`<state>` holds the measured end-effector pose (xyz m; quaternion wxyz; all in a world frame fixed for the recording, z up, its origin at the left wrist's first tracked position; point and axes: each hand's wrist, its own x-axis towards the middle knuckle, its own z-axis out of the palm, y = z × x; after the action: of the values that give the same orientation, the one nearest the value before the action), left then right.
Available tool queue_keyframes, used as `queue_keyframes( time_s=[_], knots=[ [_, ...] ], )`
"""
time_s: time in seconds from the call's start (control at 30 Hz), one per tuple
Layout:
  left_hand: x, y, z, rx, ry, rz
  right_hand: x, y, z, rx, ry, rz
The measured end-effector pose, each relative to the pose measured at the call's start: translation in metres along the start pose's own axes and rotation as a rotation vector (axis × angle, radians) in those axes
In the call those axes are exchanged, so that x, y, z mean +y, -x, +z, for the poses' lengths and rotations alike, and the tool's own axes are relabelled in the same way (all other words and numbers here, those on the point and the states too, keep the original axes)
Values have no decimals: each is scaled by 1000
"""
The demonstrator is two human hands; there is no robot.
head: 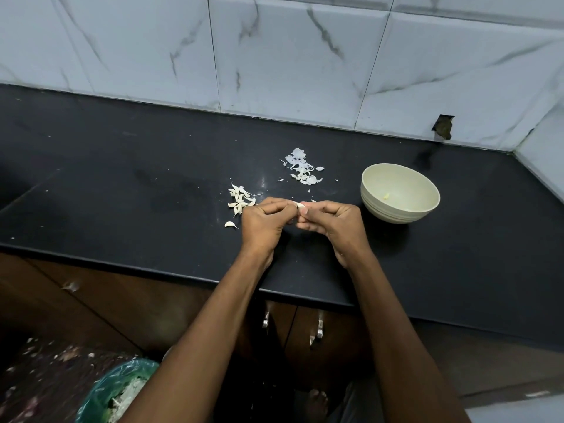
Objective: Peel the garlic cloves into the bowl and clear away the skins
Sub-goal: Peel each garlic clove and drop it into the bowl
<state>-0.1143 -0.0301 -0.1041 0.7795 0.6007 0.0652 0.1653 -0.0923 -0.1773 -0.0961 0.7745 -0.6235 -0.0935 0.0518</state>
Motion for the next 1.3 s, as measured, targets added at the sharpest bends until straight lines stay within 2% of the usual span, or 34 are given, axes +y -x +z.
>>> queue_keyframes(
  time_s=[0.3, 0.6, 0.83, 1.1, 1.3],
  knots=[
    [-4, -1, -1, -118, 74, -12, 4, -1, -2, 39, 75, -145],
    [0, -1, -5, -168, 104, -12, 8, -1, -2, 53, 116, -238],
    [-2, -1, -5, -125, 114, -26, 9, 0, -1, 23, 138, -262],
    [1, -1, -7, -169, 133, -29, 9, 0, 0, 42, 152, -269],
    [0, -1, -6, -137, 142, -36, 10, 0, 0, 22, 186, -270]
  ],
)
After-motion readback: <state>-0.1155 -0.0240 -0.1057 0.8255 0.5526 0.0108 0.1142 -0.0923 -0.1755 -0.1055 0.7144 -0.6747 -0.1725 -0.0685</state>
